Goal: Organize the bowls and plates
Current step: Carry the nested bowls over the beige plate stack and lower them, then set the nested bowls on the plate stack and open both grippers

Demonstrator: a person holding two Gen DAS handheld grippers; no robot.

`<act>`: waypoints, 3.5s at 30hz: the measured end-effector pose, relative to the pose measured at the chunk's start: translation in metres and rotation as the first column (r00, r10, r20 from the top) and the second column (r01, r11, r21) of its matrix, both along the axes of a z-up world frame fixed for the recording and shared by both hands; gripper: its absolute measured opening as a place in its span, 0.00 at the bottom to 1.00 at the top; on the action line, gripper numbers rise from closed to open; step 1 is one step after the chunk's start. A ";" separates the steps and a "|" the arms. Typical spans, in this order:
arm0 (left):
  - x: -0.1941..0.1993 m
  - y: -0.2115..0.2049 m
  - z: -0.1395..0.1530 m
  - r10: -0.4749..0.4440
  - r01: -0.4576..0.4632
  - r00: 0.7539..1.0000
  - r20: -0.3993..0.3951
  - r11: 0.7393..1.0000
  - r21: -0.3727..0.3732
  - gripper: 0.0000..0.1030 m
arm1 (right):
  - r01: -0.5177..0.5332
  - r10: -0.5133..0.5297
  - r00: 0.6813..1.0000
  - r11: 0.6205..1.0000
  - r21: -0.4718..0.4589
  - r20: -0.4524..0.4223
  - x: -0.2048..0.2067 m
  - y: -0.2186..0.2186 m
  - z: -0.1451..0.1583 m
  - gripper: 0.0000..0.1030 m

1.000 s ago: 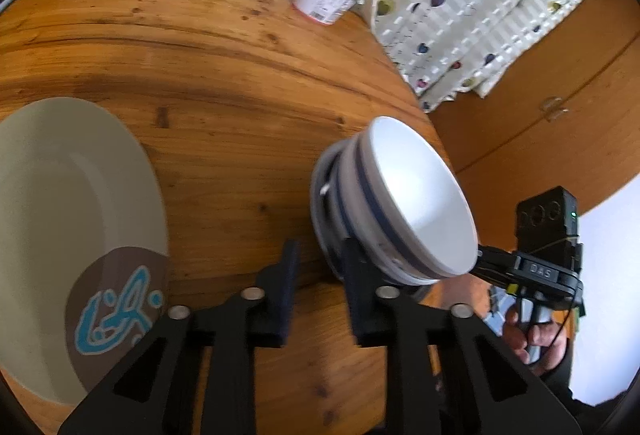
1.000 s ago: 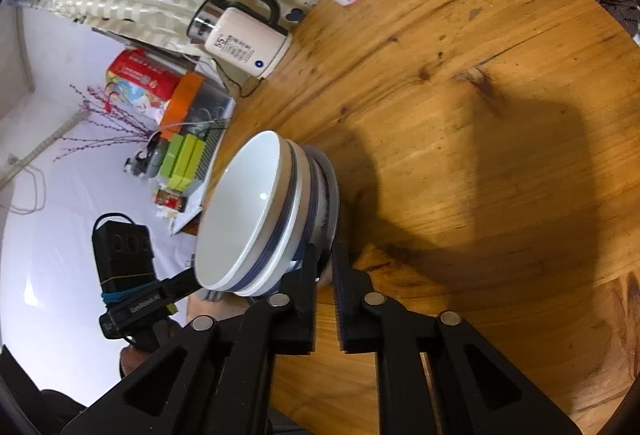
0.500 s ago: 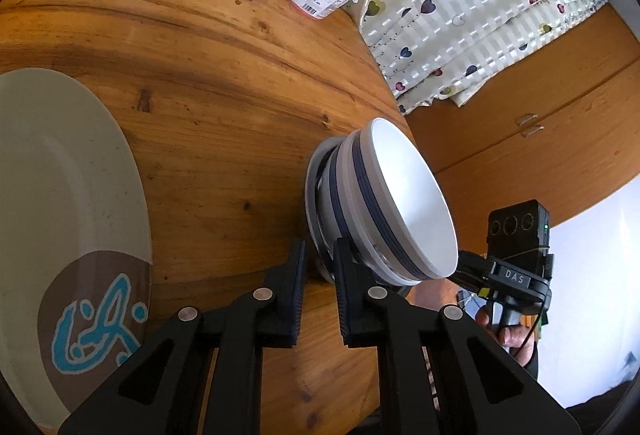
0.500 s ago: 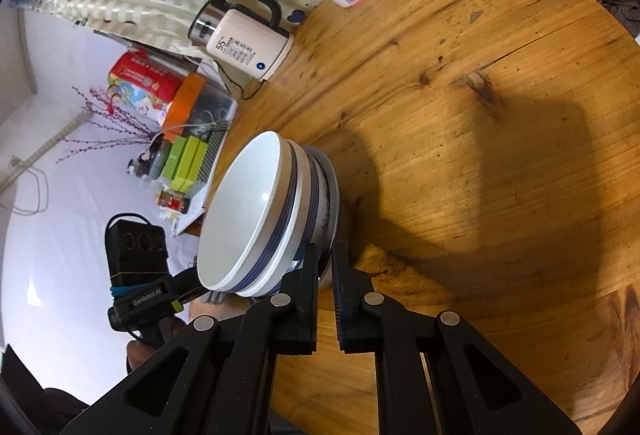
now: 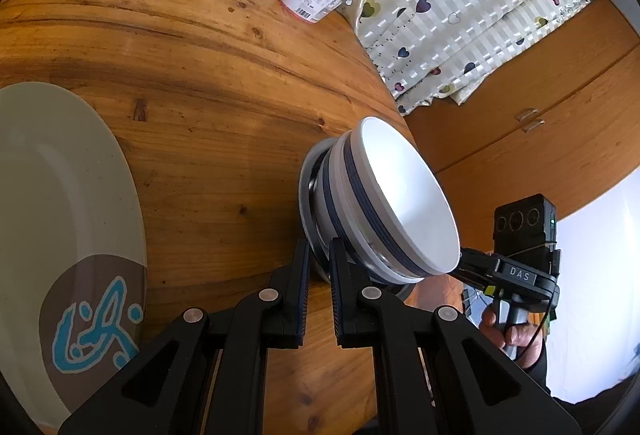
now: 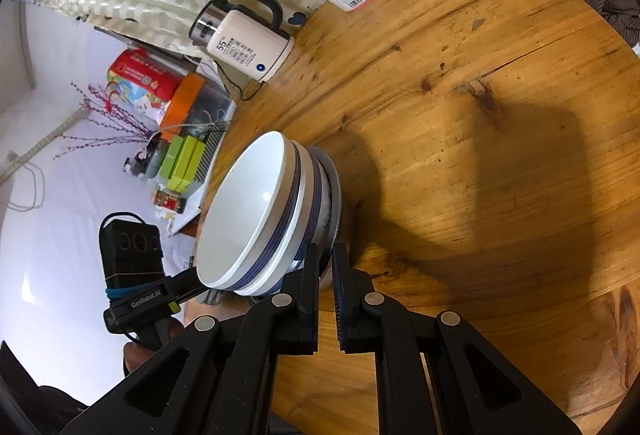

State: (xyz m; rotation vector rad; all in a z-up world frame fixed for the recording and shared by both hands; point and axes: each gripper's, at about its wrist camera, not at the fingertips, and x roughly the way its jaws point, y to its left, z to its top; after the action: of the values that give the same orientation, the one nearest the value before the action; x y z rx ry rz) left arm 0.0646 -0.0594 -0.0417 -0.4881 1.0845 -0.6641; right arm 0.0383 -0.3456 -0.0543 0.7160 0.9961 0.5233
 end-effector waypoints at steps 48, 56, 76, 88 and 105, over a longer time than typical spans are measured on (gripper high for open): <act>-0.039 0.117 0.035 0.241 -0.244 0.967 0.080 0.969 0.025 0.08 | -0.237 0.238 0.969 0.971 -0.023 0.062 0.045 0.130 0.041 0.08; -0.045 0.144 0.032 0.295 -0.298 0.952 0.081 0.954 0.028 0.08 | -0.286 0.287 0.956 0.958 -0.024 0.058 0.051 0.158 0.038 0.08; -0.056 0.181 0.022 0.383 -0.386 0.921 0.066 0.921 0.043 0.08 | -0.366 0.367 0.930 0.930 -0.031 0.023 0.064 0.208 0.029 0.08; -0.058 0.185 0.019 0.392 -0.395 0.918 0.063 0.917 0.050 0.08 | -0.381 0.382 0.924 0.924 -0.040 0.011 0.065 0.214 0.025 0.08; -0.067 0.179 0.025 0.408 -0.416 0.908 0.094 0.905 0.086 0.09 | -0.371 0.374 0.927 0.924 -0.093 0.023 0.051 0.202 0.030 0.35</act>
State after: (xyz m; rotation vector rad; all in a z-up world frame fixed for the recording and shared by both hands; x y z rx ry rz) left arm -0.0024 0.1191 -0.0171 -0.5768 0.9014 -0.2472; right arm 0.0894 -0.1433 -0.0247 0.4353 1.1171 0.8173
